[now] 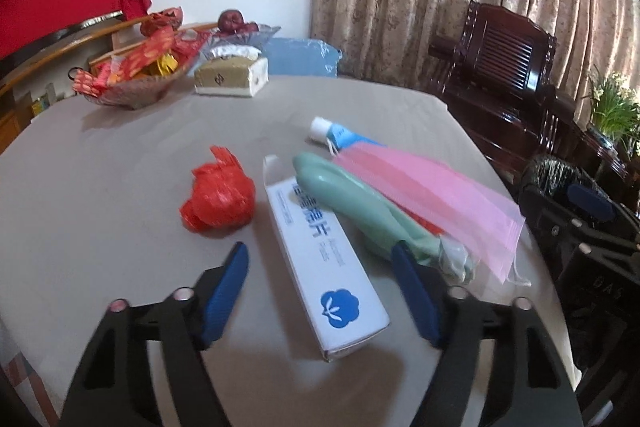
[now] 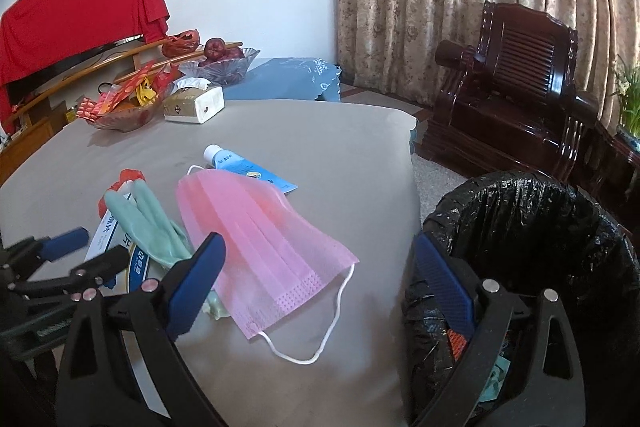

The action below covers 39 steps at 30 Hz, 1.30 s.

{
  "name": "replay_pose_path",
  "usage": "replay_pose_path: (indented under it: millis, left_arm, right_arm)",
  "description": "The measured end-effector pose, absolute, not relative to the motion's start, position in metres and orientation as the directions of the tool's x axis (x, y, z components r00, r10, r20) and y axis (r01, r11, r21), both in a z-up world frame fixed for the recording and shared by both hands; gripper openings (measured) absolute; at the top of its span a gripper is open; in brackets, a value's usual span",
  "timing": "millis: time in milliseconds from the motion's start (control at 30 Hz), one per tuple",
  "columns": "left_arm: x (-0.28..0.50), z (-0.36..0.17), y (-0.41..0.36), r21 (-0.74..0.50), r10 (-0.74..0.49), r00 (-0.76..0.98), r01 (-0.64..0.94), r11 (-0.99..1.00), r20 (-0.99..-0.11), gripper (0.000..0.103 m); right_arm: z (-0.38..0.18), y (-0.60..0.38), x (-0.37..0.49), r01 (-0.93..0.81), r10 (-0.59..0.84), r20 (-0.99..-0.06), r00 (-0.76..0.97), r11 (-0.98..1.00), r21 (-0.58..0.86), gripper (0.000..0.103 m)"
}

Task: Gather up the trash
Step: 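Grasp the white alcohol pads box with the left tool while the right tool grasps the green glove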

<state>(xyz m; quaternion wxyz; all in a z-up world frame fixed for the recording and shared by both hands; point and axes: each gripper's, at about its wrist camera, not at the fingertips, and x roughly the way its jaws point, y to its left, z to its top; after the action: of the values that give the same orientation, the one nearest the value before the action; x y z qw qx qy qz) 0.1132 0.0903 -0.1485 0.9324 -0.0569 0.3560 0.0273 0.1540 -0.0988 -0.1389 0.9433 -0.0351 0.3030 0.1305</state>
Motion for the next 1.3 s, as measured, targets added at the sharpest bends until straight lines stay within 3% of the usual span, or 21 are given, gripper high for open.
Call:
replay_pose_path:
  millis: [33, 67, 200, 633, 1000, 1300]
  left_arm:
    - [0.113, -0.151, 0.09, -0.093, 0.003, 0.74, -0.089, 0.992, -0.673, 0.051]
    - [0.114, -0.153, 0.091, -0.106, -0.012, 0.733, -0.082, 0.991, -0.68, 0.045]
    - [0.111, -0.149, 0.098, -0.121, -0.012, 0.739, -0.095, 0.988, -0.674, 0.031]
    - [0.089, -0.116, 0.139, -0.049, 0.116, 0.784, -0.183, 0.982, -0.609, 0.03]
    - [0.073, -0.134, 0.186, 0.003, 0.224, 0.731, -0.291, 0.957, -0.645, 0.03]
    - [0.071, -0.141, 0.199, -0.017, 0.227, 0.718, -0.316, 0.949, -0.658, 0.03]
  right_arm:
    - [-0.139, -0.098, 0.154, -0.269, 0.226, -0.581, 0.782, 0.963, 0.012, 0.093]
    - [-0.139, -0.096, 0.155, -0.271, 0.228, -0.582, 0.781, 0.963, 0.013, 0.093]
    - [-0.138, -0.091, 0.155, -0.286, 0.24, -0.58, 0.778, 0.958, 0.013, 0.092]
    - [-0.134, -0.045, 0.15, -0.42, 0.357, -0.581, 0.731, 0.907, 0.029, 0.084]
    - [-0.15, 0.014, 0.139, -0.564, 0.445, -0.632, 0.635, 0.825, 0.014, 0.081]
    - [-0.174, 0.036, 0.155, -0.573, 0.4, -0.726, 0.559, 0.819, 0.01, 0.084]
